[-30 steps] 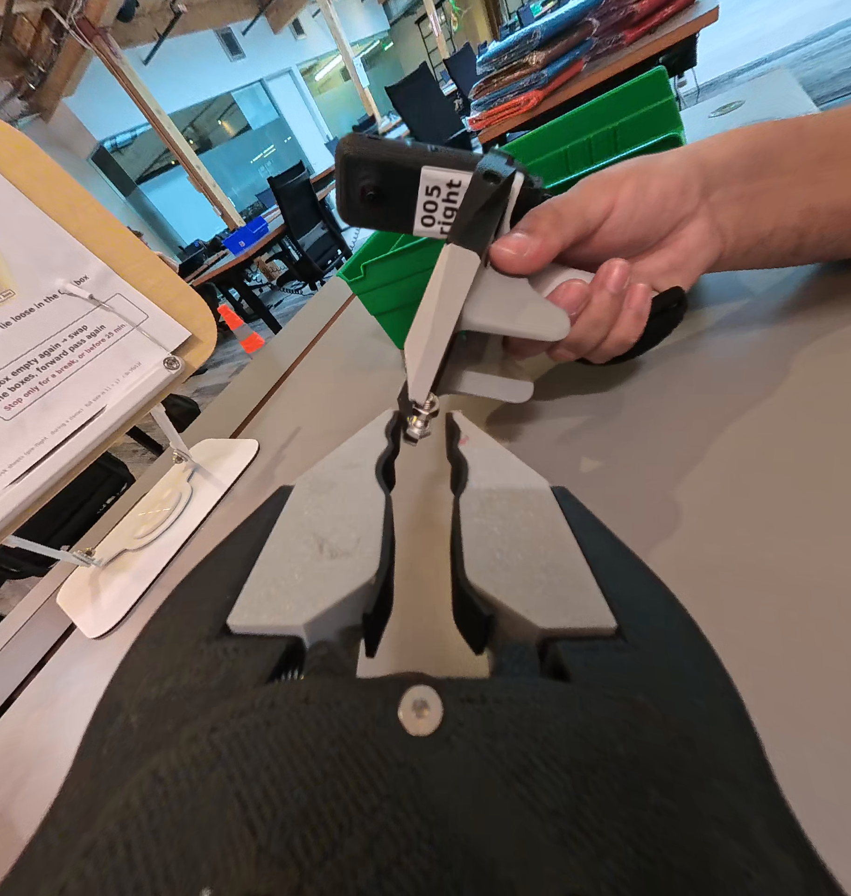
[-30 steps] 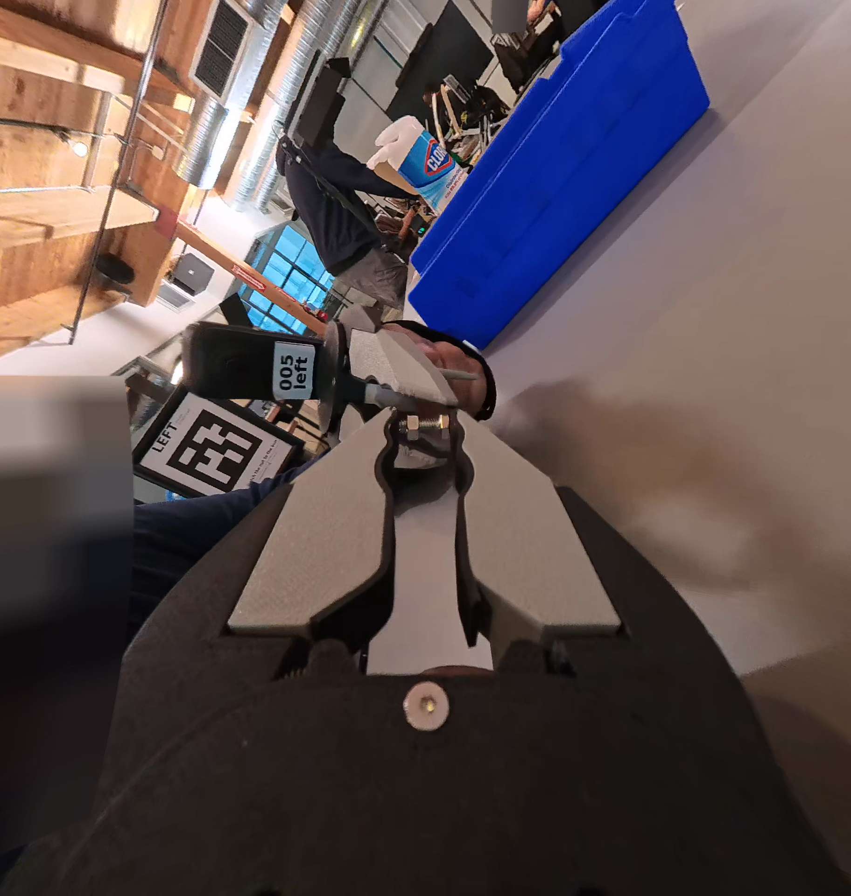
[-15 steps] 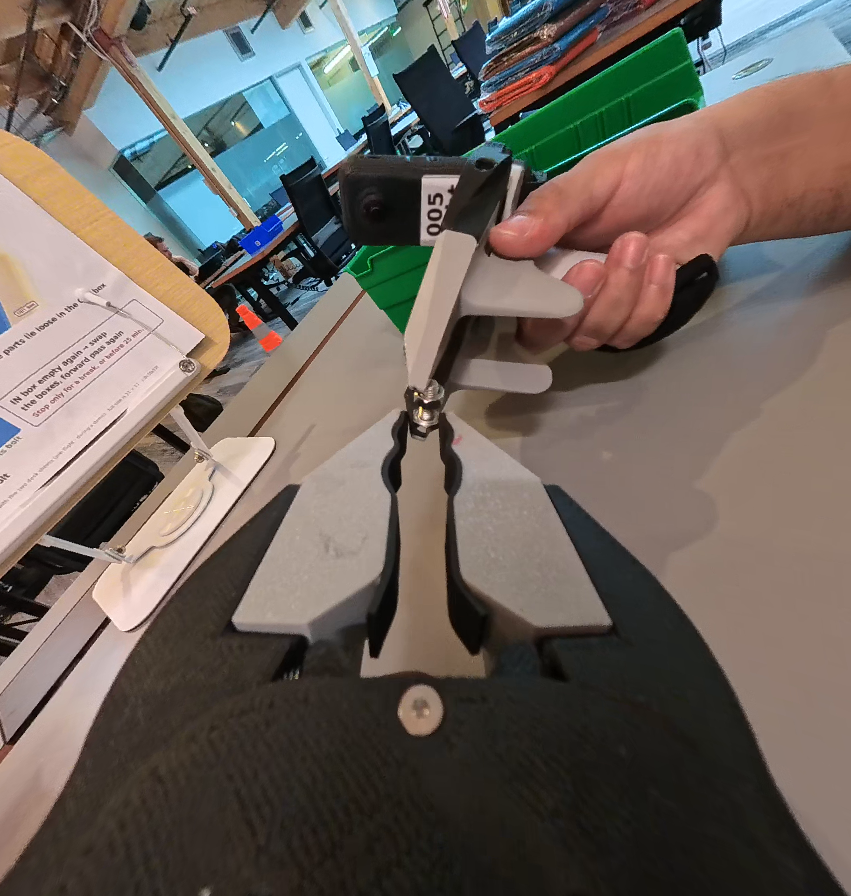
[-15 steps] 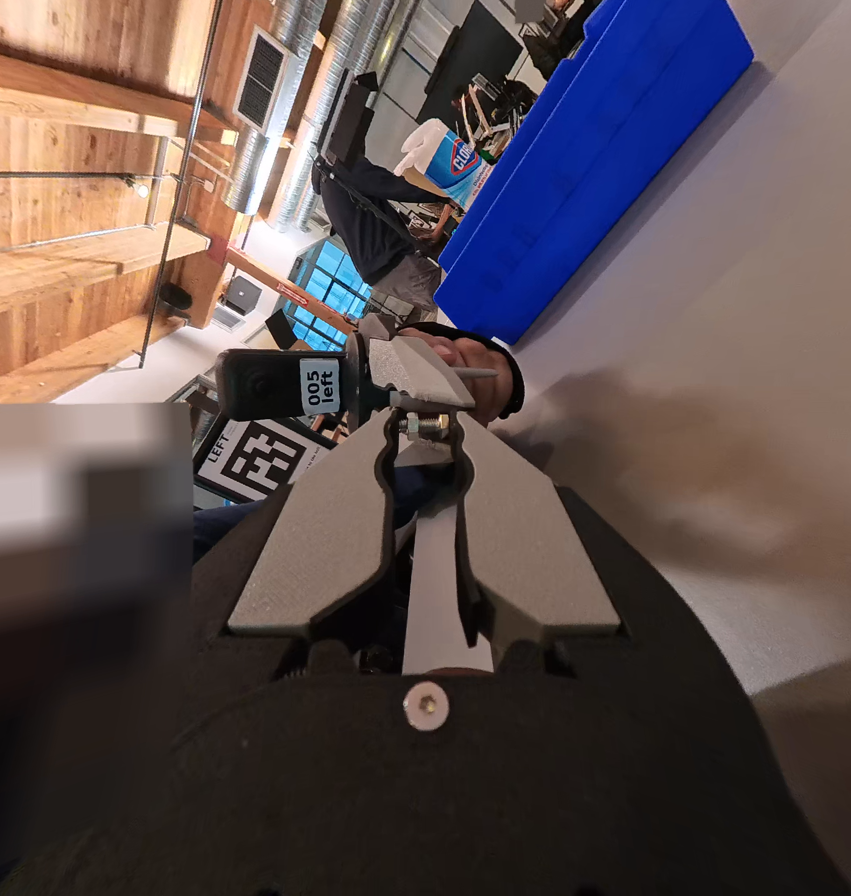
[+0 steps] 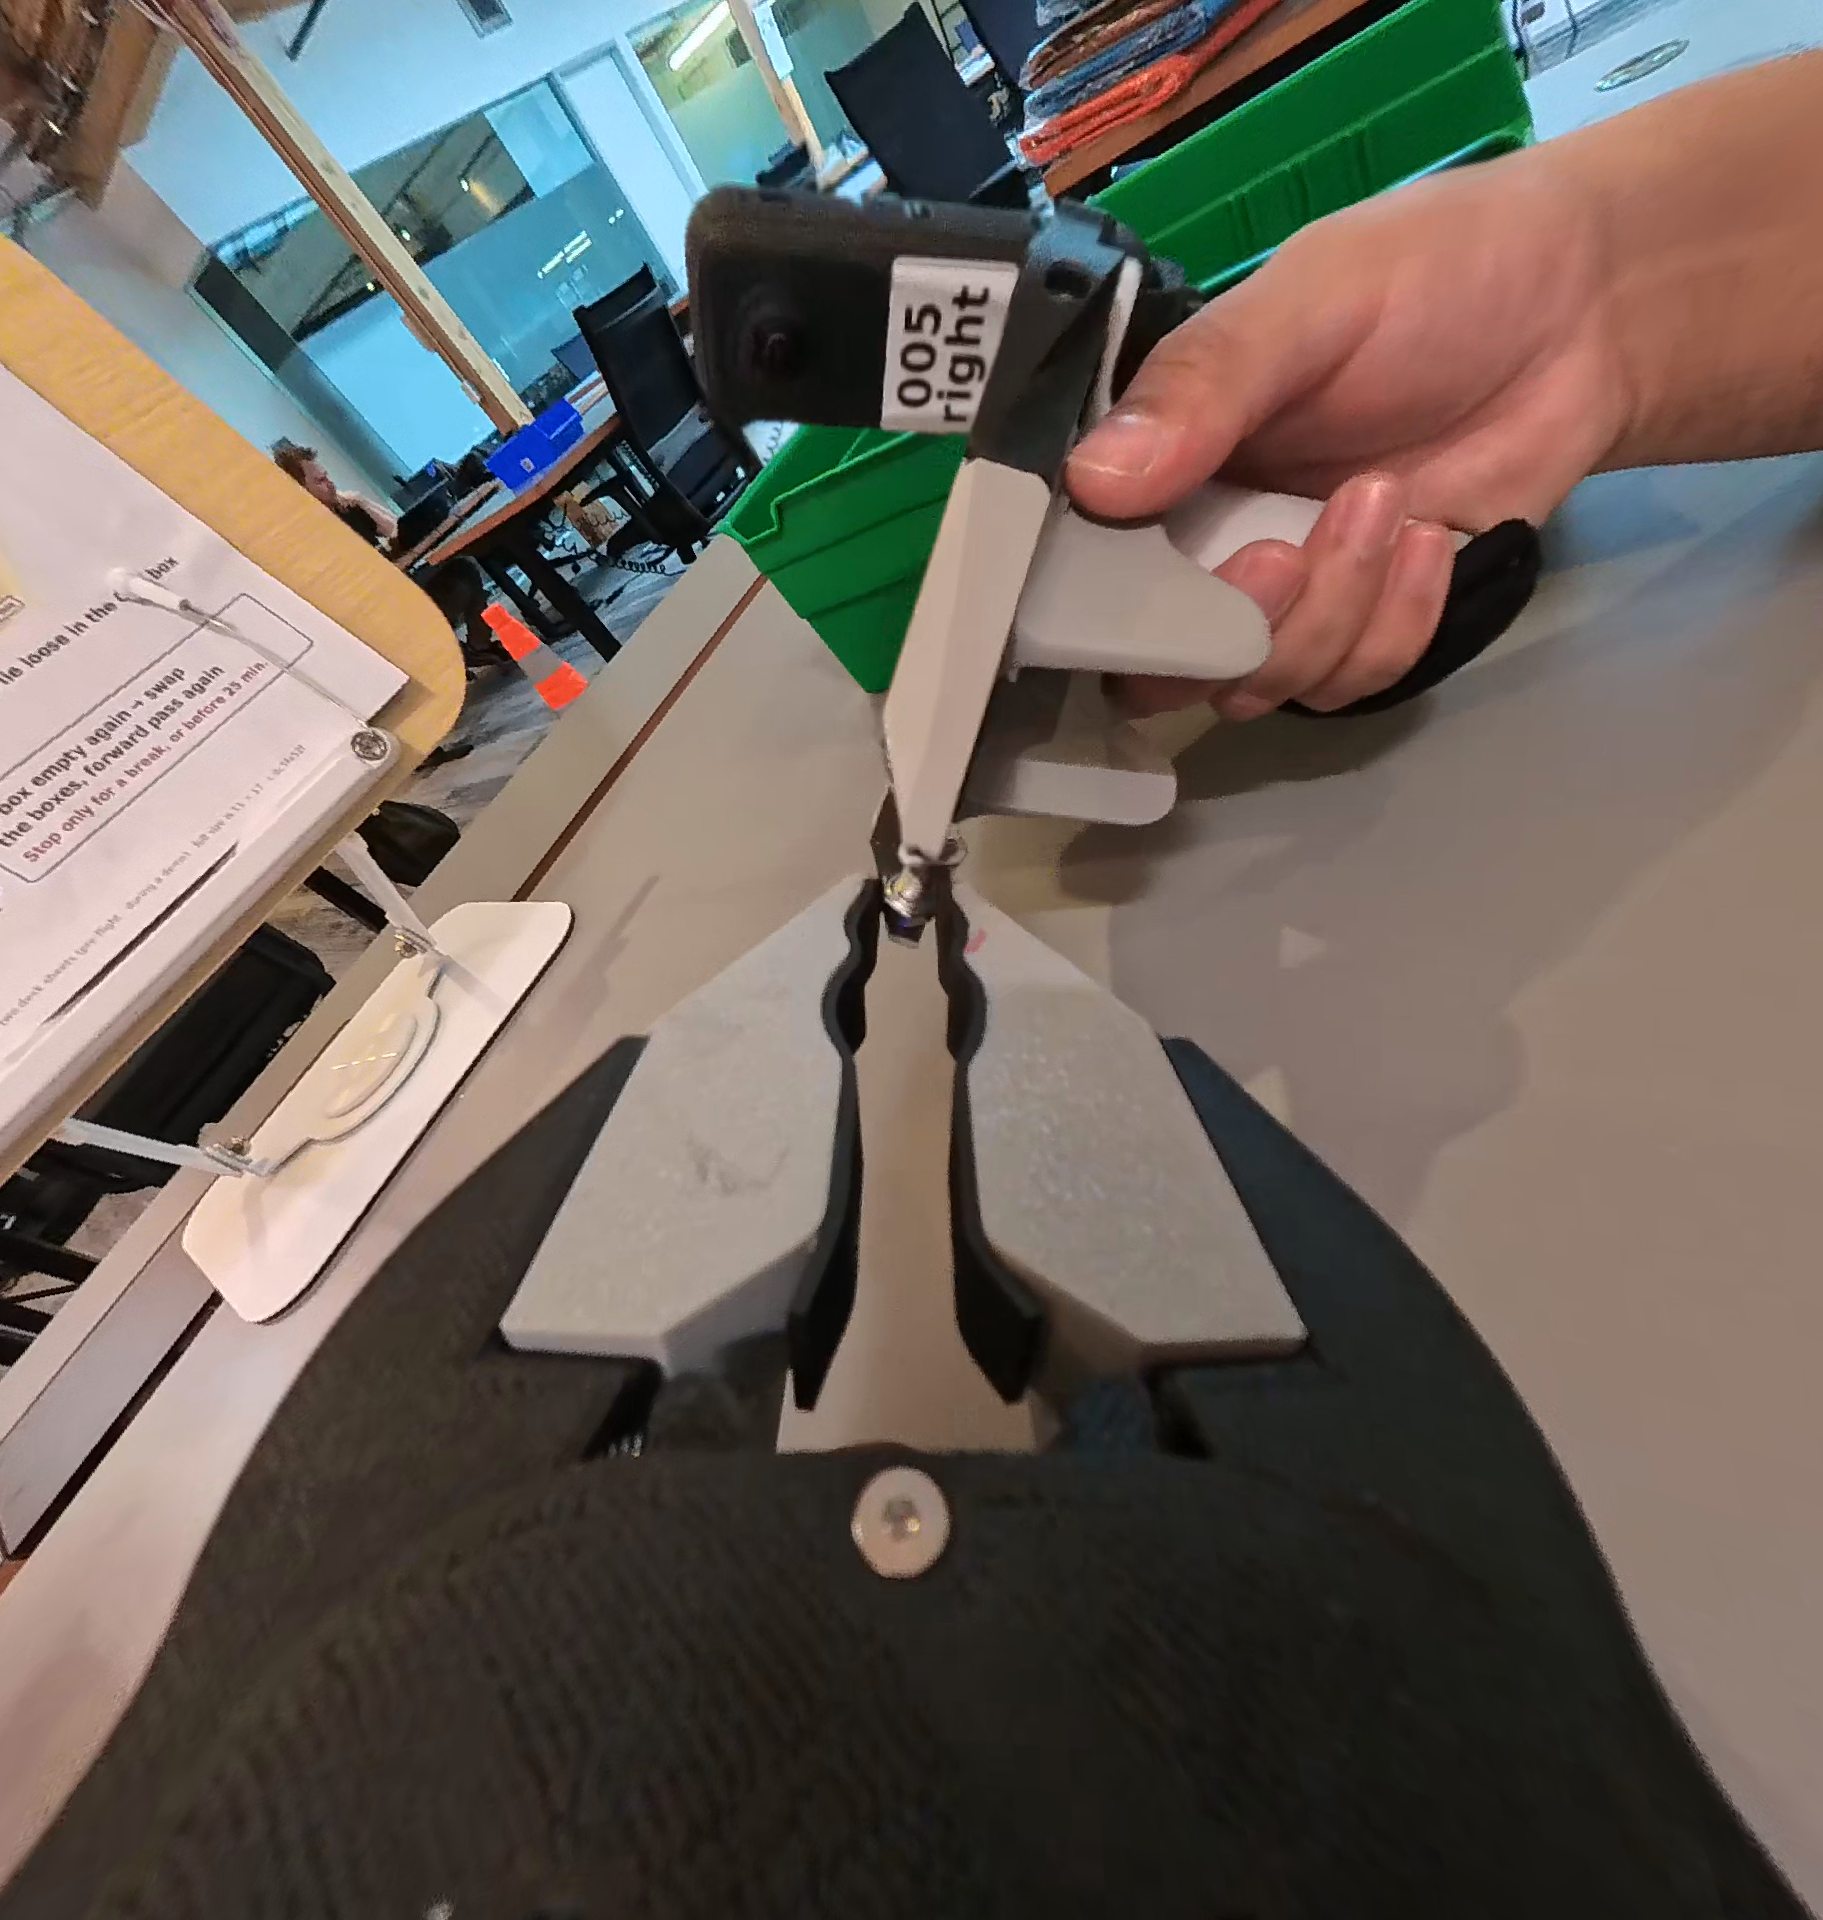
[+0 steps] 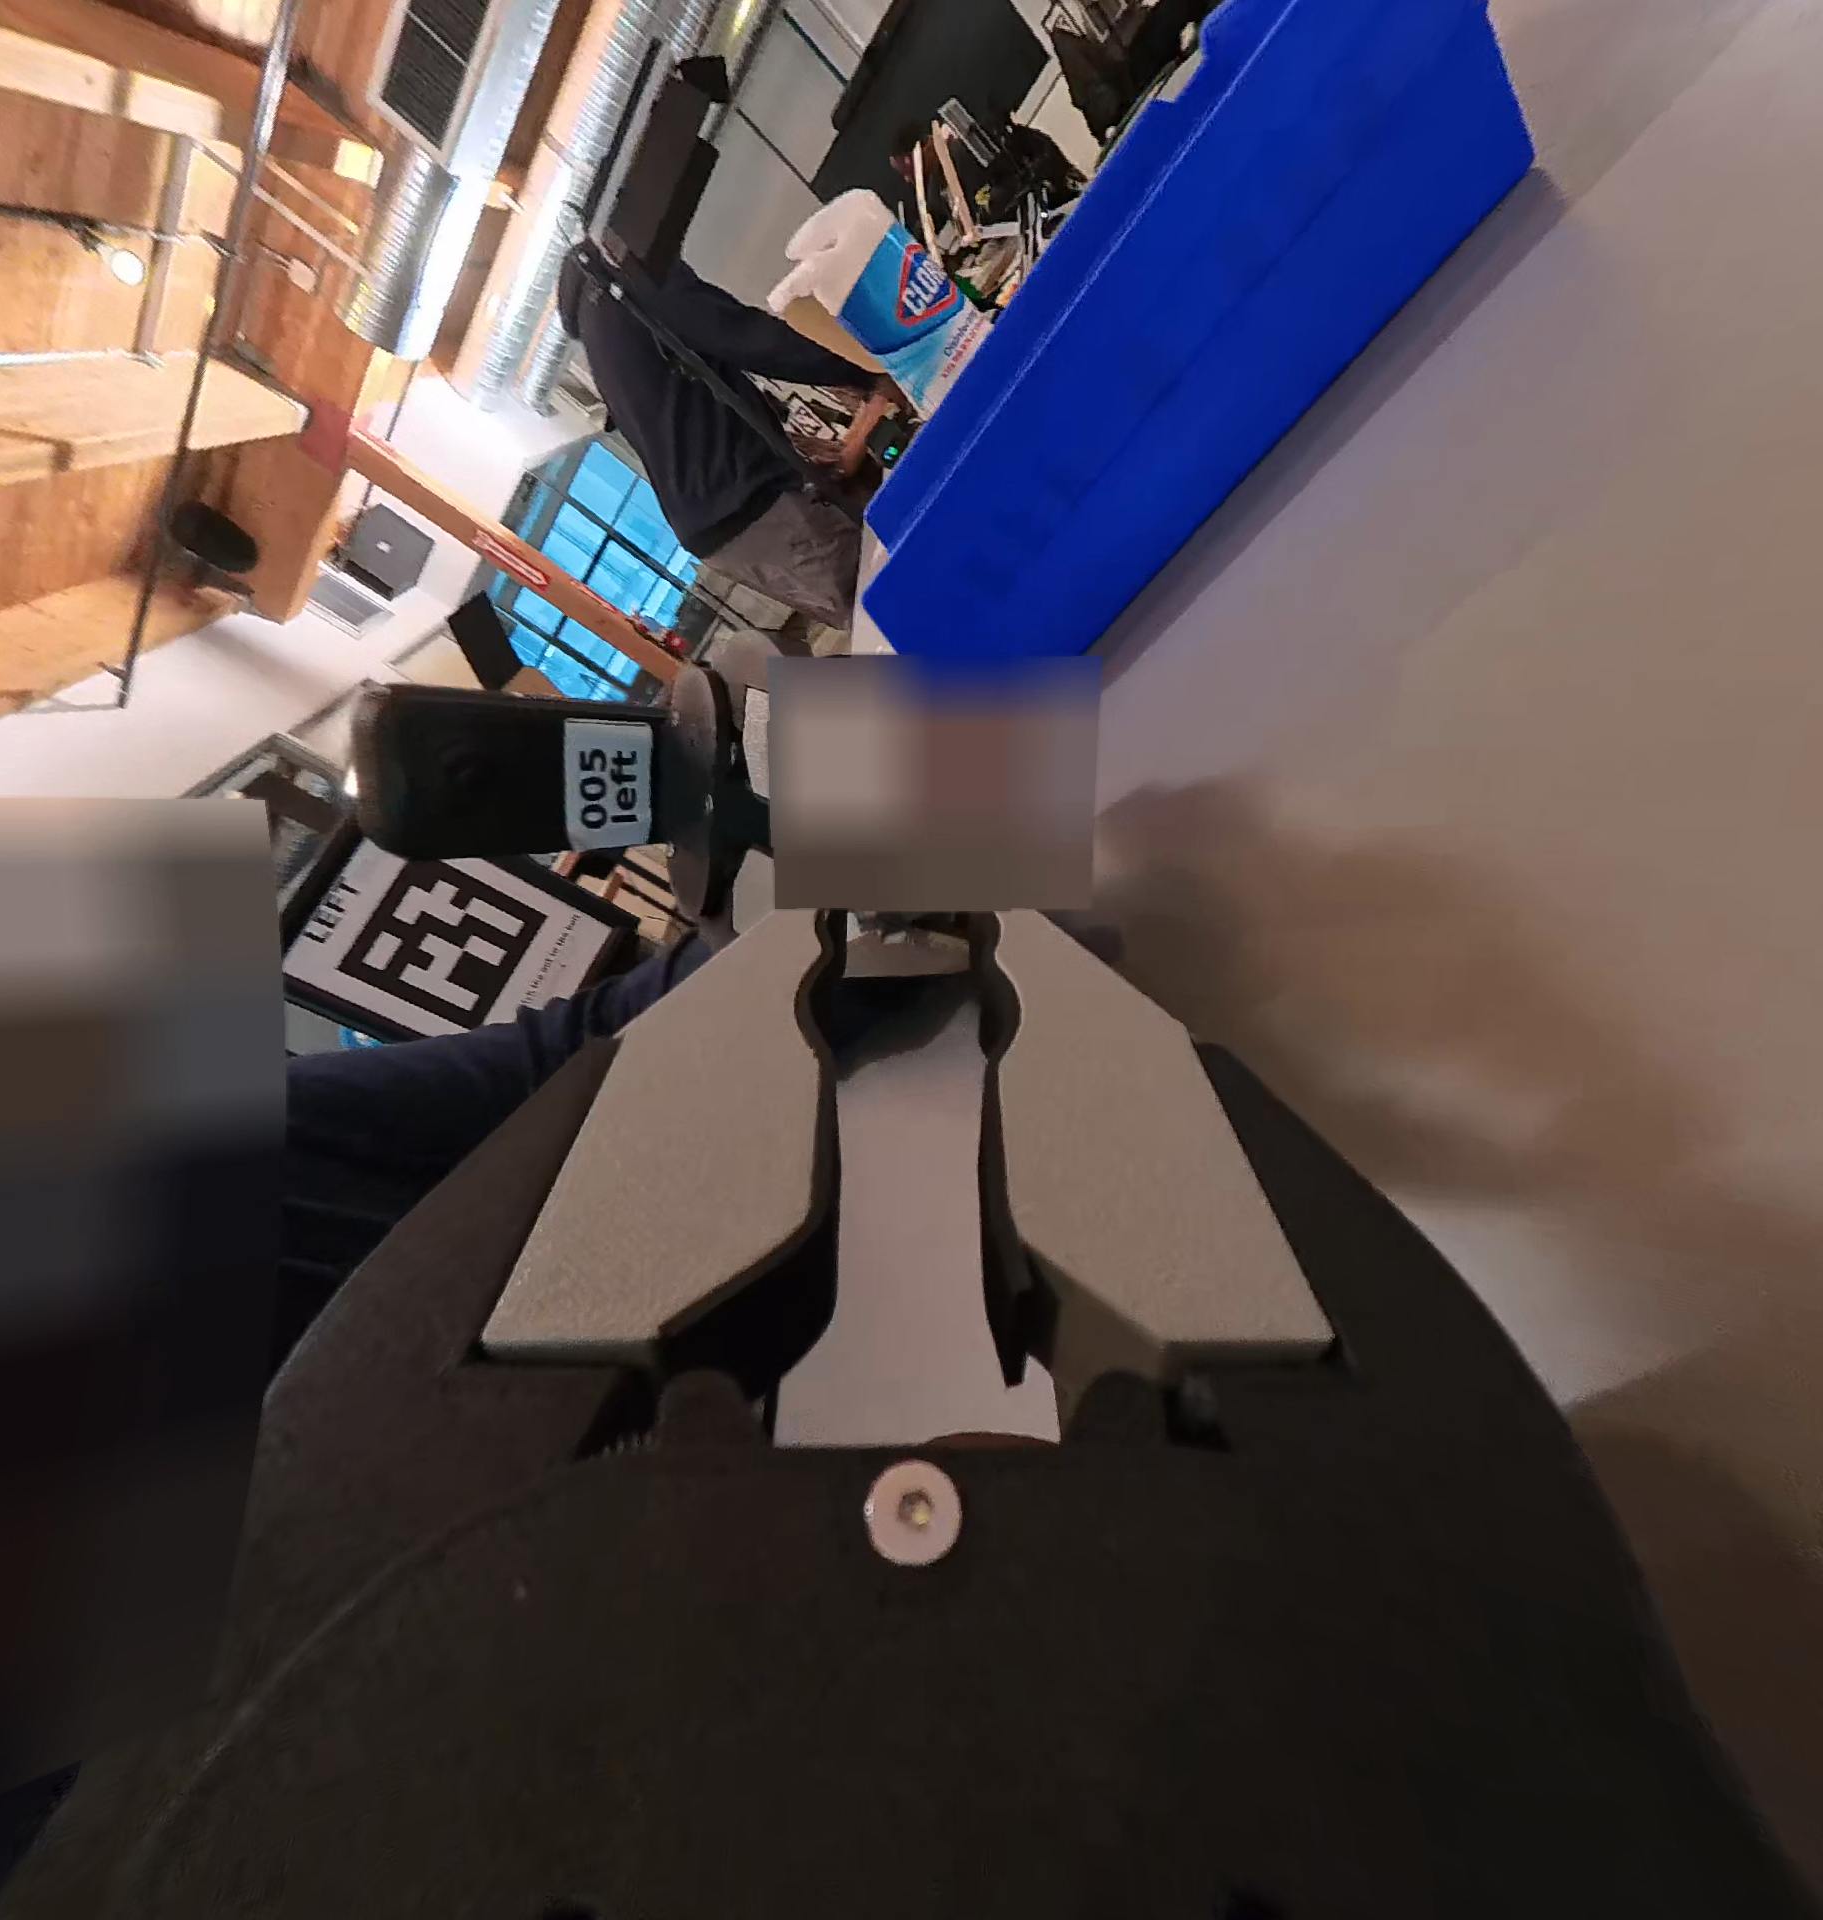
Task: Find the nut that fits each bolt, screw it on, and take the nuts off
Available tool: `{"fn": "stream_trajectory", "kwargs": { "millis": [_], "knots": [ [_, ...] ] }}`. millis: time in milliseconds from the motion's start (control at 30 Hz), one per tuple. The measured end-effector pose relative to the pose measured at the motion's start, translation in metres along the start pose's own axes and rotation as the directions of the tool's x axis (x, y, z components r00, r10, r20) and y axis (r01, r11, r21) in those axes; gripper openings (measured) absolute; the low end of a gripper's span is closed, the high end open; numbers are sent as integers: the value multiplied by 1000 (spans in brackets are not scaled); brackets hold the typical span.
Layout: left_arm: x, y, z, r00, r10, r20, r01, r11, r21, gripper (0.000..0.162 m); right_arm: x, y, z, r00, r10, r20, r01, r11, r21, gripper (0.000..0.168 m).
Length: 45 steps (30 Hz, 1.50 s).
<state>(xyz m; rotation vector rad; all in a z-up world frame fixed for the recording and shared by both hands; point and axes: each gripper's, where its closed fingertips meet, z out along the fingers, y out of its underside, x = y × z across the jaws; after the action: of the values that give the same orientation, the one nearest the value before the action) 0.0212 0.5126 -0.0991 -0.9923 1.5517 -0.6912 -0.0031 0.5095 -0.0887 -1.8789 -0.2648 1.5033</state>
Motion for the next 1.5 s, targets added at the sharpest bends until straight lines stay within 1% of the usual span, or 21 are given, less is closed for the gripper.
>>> {"fn": "stream_trajectory", "kwargs": {
  "millis": [67, 200, 533, 667, 700, 733, 833, 933, 1000, 1067, 1100, 1133, 1167, 1200, 1267, 1367, 1433, 1500],
  "knots": [
    [0, 1, 0, 1000, 2, 0, -2, 1000, -5, 8, 2, 1, 1, 1000, -10, -19, 10, 1000, -2, 19],
    [0, 2, 0, 999, 34, 14, -33, 999, -16, 8, 3, 0, 0, 999, 34, 4, -34, 999, 13, 18],
    [-5, 12, 3, 1000, 1, 29, 0, 998, -58, 8, 15, -4, 3, 991, 131, 11, -132, 987, 87, 15],
    [-6, 14, 4, 995, 77, 65, -71, 994, -86, 11, 20, -5, 2, 973, 221, 61, -227, 968, 106, 13],
    [-7, 13, 4, 993, 91, 77, -84, 993, -89, 12, 19, -5, 2, 970, 231, 75, -238, 965, 110, 8],
    [-7, 13, 4, 992, 92, 81, -85, 992, -90, 12, 20, -5, 2, 968, 241, 76, -249, 962, 113, 8],
    [-7, 17, 5, 996, 61, 64, -54, 993, -101, 12, 24, -4, 4, 969, 242, 52, -247, 962, 116, 7],
    [-7, 15, 4, 999, -2, 42, 6, 997, -83, 10, 23, -5, 4, 971, 234, 49, -238, 963, 123, 7],
    [-8, 16, 4, 999, -17, 39, 20, 997, -79, 10, 24, -6, 5, 973, 226, 39, -229, 964, 132, 7],
    [-9, 18, 5, 999, -17, 46, 21, 996, -91, 10, 27, -7, 5, 974, 226, 21, -226, 963, 149, 7],
    [-10, 19, 5, 998, -18, 55, 23, 995, -96, 10, 30, -8, 5, 975, 223, 3, -221, 962, 161, 10],
    [-12, 19, 6, 998, -21, 67, 27, 995, -95, 10, 35, -9, 4, 976, 214, -34, -205, 962, 181, 19],
    [-14, 21, 6, 997, -29, 74, 36, 995, -97, 9, 38, -10, 3, 978, 197, -64, -181, 963, 201, 23],
    [-15, 24, 6, 996, -42, 76, 51, 993, -109, 1, 39, -12, 3, 981, 178, -80, -158, 965, 211, 24],
    [-17, 32, 7, 994, -87, 71, 96, 986, -136, 0, 41, -10, 6, 982, 145, -118, -119, 972, 200, 19],
    [-14, 45, 10, 988, -149, 35, 153, 970, -189, 0, 52, -6, 7, 970, 89, -227, -51, 985, 167, 19],
    [-13, 55, 12, 988, -153, 35, 157, 957, -244, 0, 61, -1, 5, 950, 21, -311, 14, 994, 110, 11],
    [-10, 59, 12, 989, -145, 22, 146, 952, -271, 0, 66, 2, 5, 930, -35, -365, 62, 996, 64, 9]
  ]
}}
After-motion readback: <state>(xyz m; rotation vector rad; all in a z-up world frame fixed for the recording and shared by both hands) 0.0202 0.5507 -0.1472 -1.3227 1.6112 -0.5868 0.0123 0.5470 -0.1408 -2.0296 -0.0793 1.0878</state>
